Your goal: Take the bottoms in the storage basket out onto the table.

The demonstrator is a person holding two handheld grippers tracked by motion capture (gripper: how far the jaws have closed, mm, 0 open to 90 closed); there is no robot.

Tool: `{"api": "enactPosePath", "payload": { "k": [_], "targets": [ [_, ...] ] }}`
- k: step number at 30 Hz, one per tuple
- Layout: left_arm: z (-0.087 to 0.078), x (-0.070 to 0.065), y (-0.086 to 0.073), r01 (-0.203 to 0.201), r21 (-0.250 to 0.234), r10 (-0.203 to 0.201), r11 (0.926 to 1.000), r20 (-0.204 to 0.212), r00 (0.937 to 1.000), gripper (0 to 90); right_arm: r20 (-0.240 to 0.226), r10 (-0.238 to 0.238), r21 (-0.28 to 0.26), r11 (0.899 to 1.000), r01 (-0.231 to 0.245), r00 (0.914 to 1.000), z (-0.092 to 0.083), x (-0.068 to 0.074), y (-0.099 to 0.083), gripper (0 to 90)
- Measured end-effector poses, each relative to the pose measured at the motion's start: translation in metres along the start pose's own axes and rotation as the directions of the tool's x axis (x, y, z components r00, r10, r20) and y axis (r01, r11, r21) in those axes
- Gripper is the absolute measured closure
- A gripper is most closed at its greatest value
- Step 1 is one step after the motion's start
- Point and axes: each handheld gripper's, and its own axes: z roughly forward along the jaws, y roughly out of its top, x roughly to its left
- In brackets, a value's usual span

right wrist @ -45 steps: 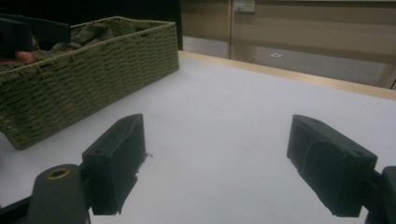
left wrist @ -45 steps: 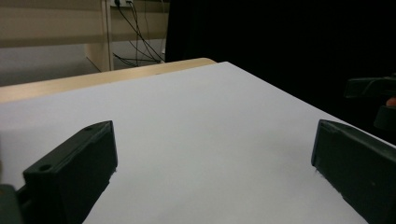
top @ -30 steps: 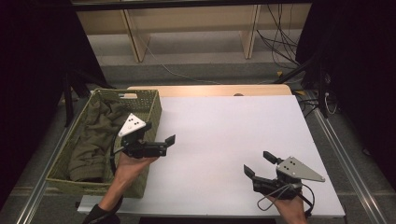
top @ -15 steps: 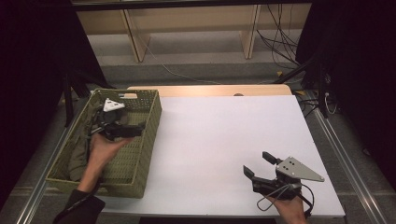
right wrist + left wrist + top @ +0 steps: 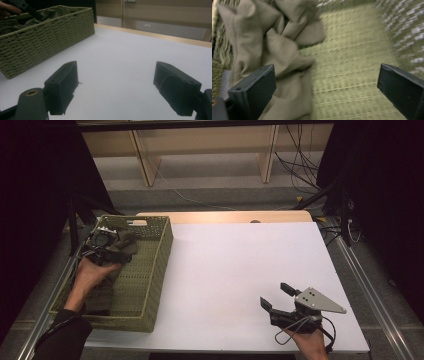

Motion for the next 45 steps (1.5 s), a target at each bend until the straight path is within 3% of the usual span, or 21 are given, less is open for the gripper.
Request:
{"api": "enactPosePath", "payload": {
  "k": [2, 8, 9, 10, 11, 13, 14, 15, 16, 18, 19, 22, 23, 24, 25, 30, 33, 36, 37, 39, 45],
  "targets": [
    [0.012, 0.008, 0.000, 0.003, 0.070, -0.002, 0.9975, -0.024, 0.9997, 3.0, -0.001, 0.000, 0.005, 1.000, 0.000, 1.0000, 0.002, 0.000, 0.000, 20.8],
    [0.025, 0.016, -0.004, 0.001, 0.150, 0.008, 0.9886, -0.057, 0.9983, 6.0, -0.005, -0.002, 0.009, 1.000, 0.002, 1.0000, 0.003, 0.000, -0.001, 20.8],
    [0.031, 0.019, -0.004, 0.006, 0.185, 0.006, 0.9827, -0.064, 0.9979, 6.9, -0.005, 0.003, 0.010, 1.000, -0.003, 1.0000, 0.003, 0.000, -0.001, 20.8],
    [0.031, 0.019, -0.004, 0.006, 0.185, 0.006, 0.9827, -0.064, 0.9979, 6.9, -0.006, 0.002, 0.009, 1.000, -0.002, 1.0000, 0.003, 0.000, -0.001, 20.8],
    [0.039, 0.022, -0.005, 0.014, 0.233, 0.005, 0.9724, -0.081, 0.9967, 7.3, -0.005, 0.002, 0.009, 1.000, -0.002, 1.0000, 0.003, 0.000, -0.001, 20.8],
    [0.046, 0.023, -0.007, 0.010, 0.272, 0.017, 0.9623, -0.095, 0.9953, 7.7, -0.007, 0.001, 0.011, 1.000, -0.001, 1.0000, 0.003, 0.000, -0.001, 20.8],
    [0.046, 0.023, -0.007, 0.010, 0.272, 0.017, 0.9623, -0.095, 0.9953, 7.7, -0.007, 0.001, 0.011, 1.000, -0.001, 1.0000, 0.003, 0.000, -0.001, 20.8],
    [0.052, 0.026, -0.008, 0.029, 0.296, 0.005, 0.9548, -0.112, 0.9937, 8.6, -0.008, 0.003, 0.011, 1.000, -0.003, 1.0000, 0.003, 0.000, -0.001, 20.9],
    [0.055, 0.028, -0.009, 0.041, 0.303, -0.006, 0.9519, -0.116, 0.9932, 9.7, -0.008, 0.002, 0.010, 1.000, -0.002, 1.0000, 0.003, 0.000, -0.001, 21.0],
    [0.057, 0.029, -0.010, 0.042, 0.308, -0.005, 0.9503, -0.120, 0.9927, 12.3, -0.010, 0.000, 0.012, 1.000, 0.000, 0.9999, 0.004, 0.000, -0.001, 21.0],
    [0.059, 0.030, -0.011, 0.037, 0.322, 0.007, 0.9460, -0.134, 0.9910, 13.7, -0.010, 0.001, 0.016, 1.000, -0.001, 0.9999, 0.004, 0.000, -0.002, 21.0],
    [0.061, 0.031, -0.011, 0.037, 0.323, 0.009, 0.9455, -0.140, 0.9901, 18.1, -0.011, 0.002, 0.014, 1.000, -0.002, 0.9999, 0.004, 0.000, -0.002, 21.1],
    [0.064, 0.031, -0.013, 0.008, 0.336, 0.044, 0.9418, -0.147, 0.9882, 21.7, -0.013, 0.000, 0.015, 1.000, 0.000, 0.9999, 0.004, 0.000, -0.002, 21.1],
    [0.064, 0.031, -0.013, 0.008, 0.336, 0.044, 0.9418, -0.147, 0.9882, 23.1, -0.013, -0.001, 0.015, 1.000, 0.001, 0.9999, 0.004, 0.000, -0.002, 21.1],
    [0.067, 0.031, -0.015, -0.004, 0.351, 0.057, 0.9362, -0.140, 0.9885, 25.5, -0.013, -0.003, 0.018, 1.000, 0.003, 0.9999, 0.003, 0.000, -0.002, 21.1],
    [0.071, 0.033, -0.019, -0.007, 0.346, 0.063, 0.9384, -0.151, 0.9865, 42.5, -0.015, 0.001, 0.018, 1.000, -0.001, 0.9999, 0.004, 0.001, -0.002, 21.4],
    [0.071, 0.038, -0.020, 0.024, 0.329, 0.025, 0.9439, -0.144, 0.9893, 56.1, -0.019, -0.006, 0.016, 1.000, 0.006, 0.9998, 0.004, 0.001, -0.002, 21.8],
    [0.069, 0.039, -0.019, 0.020, 0.327, 0.026, 0.9449, -0.136, 0.9904, 63.7, -0.016, -0.004, 0.021, 1.000, 0.004, 0.9999, 0.004, 0.001, -0.002, 22.0],
    [0.067, 0.040, -0.018, 0.021, 0.319, 0.022, 0.9476, -0.130, 0.9913, 70.2, -0.012, 0.000, 0.025, 1.000, 0.001, 0.9999, 0.004, 0.000, -0.002, 22.2],
    [0.065, 0.041, -0.018, 0.026, 0.308, 0.012, 0.9509, -0.122, 0.9925, 74.1, -0.013, -0.001, 0.022, 1.000, 0.001, 0.9999, 0.004, 0.000, -0.002, 22.4],
    [0.048, 0.044, -0.017, 0.040, 0.225, -0.029, 0.9735, -0.051, 0.9983, 76.9, -0.012, 0.003, 0.027, 1.000, -0.003, 0.9999, 0.007, -0.001, -0.003, 22.8]
  ]
}}
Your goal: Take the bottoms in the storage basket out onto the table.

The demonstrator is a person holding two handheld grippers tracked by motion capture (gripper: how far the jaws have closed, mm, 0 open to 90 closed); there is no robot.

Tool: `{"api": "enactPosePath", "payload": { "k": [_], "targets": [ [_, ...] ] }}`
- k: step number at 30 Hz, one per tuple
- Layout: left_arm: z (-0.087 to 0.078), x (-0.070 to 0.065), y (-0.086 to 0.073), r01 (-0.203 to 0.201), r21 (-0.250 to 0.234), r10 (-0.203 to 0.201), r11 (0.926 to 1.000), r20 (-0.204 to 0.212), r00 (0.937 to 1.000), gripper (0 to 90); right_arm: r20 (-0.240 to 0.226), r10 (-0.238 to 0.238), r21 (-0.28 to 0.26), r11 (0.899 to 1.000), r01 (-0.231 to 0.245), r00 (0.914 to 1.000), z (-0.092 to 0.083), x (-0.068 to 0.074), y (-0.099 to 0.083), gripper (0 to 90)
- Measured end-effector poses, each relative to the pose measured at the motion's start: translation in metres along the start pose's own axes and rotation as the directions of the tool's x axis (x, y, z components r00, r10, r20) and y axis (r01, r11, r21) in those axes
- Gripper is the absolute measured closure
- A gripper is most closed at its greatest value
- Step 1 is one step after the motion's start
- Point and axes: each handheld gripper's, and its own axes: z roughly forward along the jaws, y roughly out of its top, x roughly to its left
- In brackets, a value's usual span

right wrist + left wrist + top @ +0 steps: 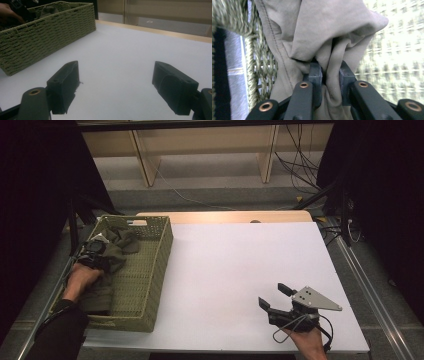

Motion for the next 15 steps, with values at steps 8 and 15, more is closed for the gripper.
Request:
{"api": "enactPosePath", "payload": {
  "k": [8, 15],
  "targets": [
    [-0.035, -0.005, 0.006, 0.022, -0.135, -0.011, 0.9906, 0.086, 0.9963, 79.0, 0.000, -0.001, 0.001, 1.000, 0.001, 1.0000, 0.000, 0.000, 0.000, 23.2],
    [-0.065, -0.006, 0.003, 0.105, -0.276, -0.047, 0.9555, 0.208, 0.9770, 81.2, 0.002, 0.010, -0.005, 1.000, -0.010, 1.0000, -0.002, -0.001, 0.001, 23.8]
  ]
}}
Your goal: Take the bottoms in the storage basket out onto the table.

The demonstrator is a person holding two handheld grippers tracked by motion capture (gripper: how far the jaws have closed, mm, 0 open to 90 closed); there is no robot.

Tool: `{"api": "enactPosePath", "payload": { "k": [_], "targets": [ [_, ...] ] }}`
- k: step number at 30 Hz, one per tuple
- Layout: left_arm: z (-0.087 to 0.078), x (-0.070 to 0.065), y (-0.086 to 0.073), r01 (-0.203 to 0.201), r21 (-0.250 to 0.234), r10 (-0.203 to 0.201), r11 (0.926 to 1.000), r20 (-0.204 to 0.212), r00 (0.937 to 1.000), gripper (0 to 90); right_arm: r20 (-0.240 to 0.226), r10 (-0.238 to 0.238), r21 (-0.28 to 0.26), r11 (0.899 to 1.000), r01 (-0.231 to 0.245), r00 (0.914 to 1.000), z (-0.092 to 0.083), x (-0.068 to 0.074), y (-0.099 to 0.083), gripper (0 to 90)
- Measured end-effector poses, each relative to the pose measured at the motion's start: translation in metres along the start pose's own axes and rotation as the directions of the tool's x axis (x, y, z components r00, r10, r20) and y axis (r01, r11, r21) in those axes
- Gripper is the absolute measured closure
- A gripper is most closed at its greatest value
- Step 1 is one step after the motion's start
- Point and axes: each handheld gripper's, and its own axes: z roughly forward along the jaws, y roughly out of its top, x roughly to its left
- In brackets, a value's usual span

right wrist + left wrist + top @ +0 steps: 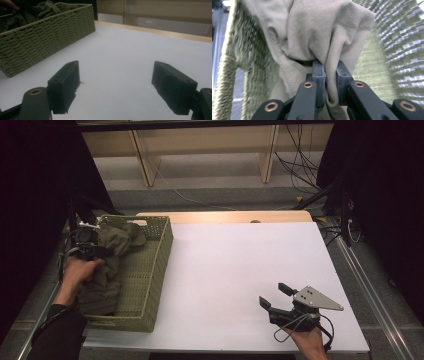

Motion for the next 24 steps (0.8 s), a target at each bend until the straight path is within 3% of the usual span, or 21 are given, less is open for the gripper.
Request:
{"api": "enactPosePath", "payload": {
  "k": [4, 10, 12, 15, 16, 17, 20, 21, 24],
  "targets": [
    [-0.012, -0.008, 0.003, -0.022, -0.040, 0.023, 0.9989, 0.021, 0.9995, 81.6, 0.001, -0.010, 0.001, 1.000, 0.010, 1.0000, 0.000, 0.002, 0.000, 23.9],
    [-0.032, -0.014, 0.012, 0.006, -0.124, 0.003, 0.9923, 0.072, 0.9974, 81.9, 0.001, 0.001, 0.001, 1.000, -0.001, 1.0000, 0.001, -0.001, 0.000, 24.0],
    [-0.038, -0.015, 0.015, 0.024, -0.153, -0.009, 0.9879, 0.099, 0.9951, 82.0, 0.001, 0.003, -0.007, 1.000, -0.003, 1.0000, 0.000, -0.001, 0.000, 24.1],
    [-0.051, -0.017, 0.020, 0.051, -0.217, -0.019, 0.9748, 0.148, 0.9888, 82.0, 0.004, 0.006, 0.002, 1.000, -0.006, 1.0000, 0.001, -0.002, -0.001, 24.1],
    [-0.051, -0.017, 0.020, 0.051, -0.217, -0.019, 0.9748, 0.148, 0.9888, 82.0, 0.004, 0.006, 0.002, 1.000, -0.006, 1.0000, 0.001, -0.002, -0.001, 24.1],
    [-0.057, -0.020, 0.022, 0.057, -0.241, -0.013, 0.9689, 0.180, 0.9836, 82.0, 0.006, 0.003, -0.002, 1.000, -0.003, 1.0000, 0.000, -0.001, -0.001, 24.2],
    [-0.061, -0.024, 0.025, 0.060, -0.258, -0.008, 0.9643, 0.195, 0.9808, 82.0, 0.007, 0.000, 0.000, 1.000, 0.000, 1.0000, 0.001, 0.000, -0.001, 24.2],
    [-0.066, -0.028, 0.028, 0.064, -0.281, -0.003, 0.9577, 0.210, 0.9777, 82.0, 0.006, 0.003, 0.001, 1.000, -0.003, 1.0000, 0.001, 0.000, -0.001, 24.2],
    [-0.071, -0.032, 0.031, 0.053, -0.292, 0.011, 0.9551, 0.212, 0.9773, 82.0, 0.007, 0.002, 0.000, 1.000, -0.002, 1.0000, 0.001, -0.001, -0.001, 24.2]
  ]
}}
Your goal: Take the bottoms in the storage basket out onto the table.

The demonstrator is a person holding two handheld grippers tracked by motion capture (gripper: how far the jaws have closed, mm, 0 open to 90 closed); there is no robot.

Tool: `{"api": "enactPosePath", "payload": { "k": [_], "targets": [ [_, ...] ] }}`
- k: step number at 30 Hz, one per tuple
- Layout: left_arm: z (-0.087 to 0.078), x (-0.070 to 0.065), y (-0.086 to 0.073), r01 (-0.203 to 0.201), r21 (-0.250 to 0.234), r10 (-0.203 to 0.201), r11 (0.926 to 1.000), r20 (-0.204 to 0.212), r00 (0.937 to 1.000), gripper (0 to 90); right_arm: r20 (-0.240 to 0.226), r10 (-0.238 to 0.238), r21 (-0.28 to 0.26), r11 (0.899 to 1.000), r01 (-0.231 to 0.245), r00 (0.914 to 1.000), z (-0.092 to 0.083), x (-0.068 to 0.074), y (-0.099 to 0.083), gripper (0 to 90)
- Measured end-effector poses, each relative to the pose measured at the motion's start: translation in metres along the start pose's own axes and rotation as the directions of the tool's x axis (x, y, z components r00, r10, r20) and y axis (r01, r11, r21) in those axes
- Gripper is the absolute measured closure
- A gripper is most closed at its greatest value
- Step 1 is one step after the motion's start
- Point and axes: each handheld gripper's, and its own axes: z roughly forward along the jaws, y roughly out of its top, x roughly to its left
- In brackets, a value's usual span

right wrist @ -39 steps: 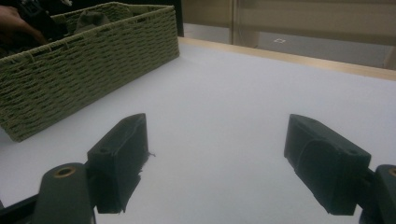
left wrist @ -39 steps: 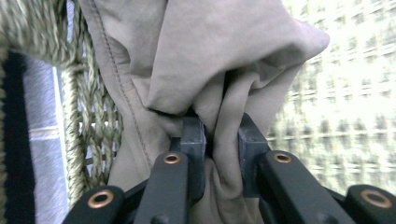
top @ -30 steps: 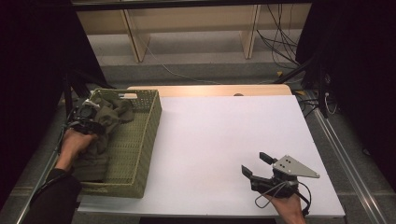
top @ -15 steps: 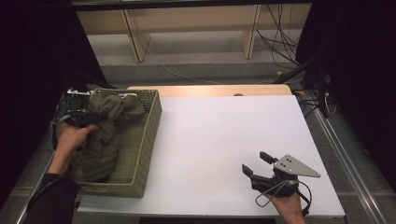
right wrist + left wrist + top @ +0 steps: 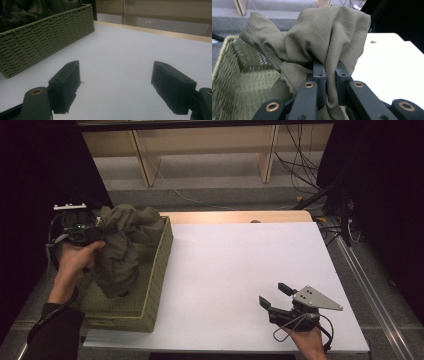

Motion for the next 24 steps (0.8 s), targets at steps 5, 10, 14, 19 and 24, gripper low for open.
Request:
{"api": "enactPosePath", "payload": {
  "k": [5, 10, 14, 19, 24],
  "targets": [
    [-0.004, -0.016, 0.011, -0.028, -0.025, 0.029, 0.9993, 0.013, 0.9995, 82.0, 0.001, 0.005, -0.002, 1.000, -0.005, 1.0000, -0.001, -0.001, 0.000, 24.2],
    [-0.007, -0.035, 0.022, -0.057, -0.050, 0.060, 0.9971, 0.052, 0.9968, 82.0, 0.003, 0.001, -0.003, 1.000, -0.001, 1.0000, -0.001, -0.001, 0.000, 24.2],
    [-0.008, -0.058, 0.035, -0.075, -0.073, 0.084, 0.9945, 0.121, 0.9892, 82.0, 0.006, 0.005, -0.004, 1.000, -0.005, 1.0000, -0.001, -0.002, 0.000, 24.2],
    [-0.008, -0.085, 0.045, -0.108, -0.090, 0.122, 0.9901, 0.177, 0.9766, 82.1, 0.007, 0.005, -0.003, 1.000, -0.005, 1.0000, -0.002, -0.002, 0.000, 24.2],
    [-0.005, -0.108, 0.049, -0.140, -0.096, 0.159, 0.9855, 0.231, 0.9598, 82.1, 0.007, 0.004, 0.000, 1.000, -0.004, 1.0000, -0.002, -0.003, 0.000, 24.2]
  ]
}}
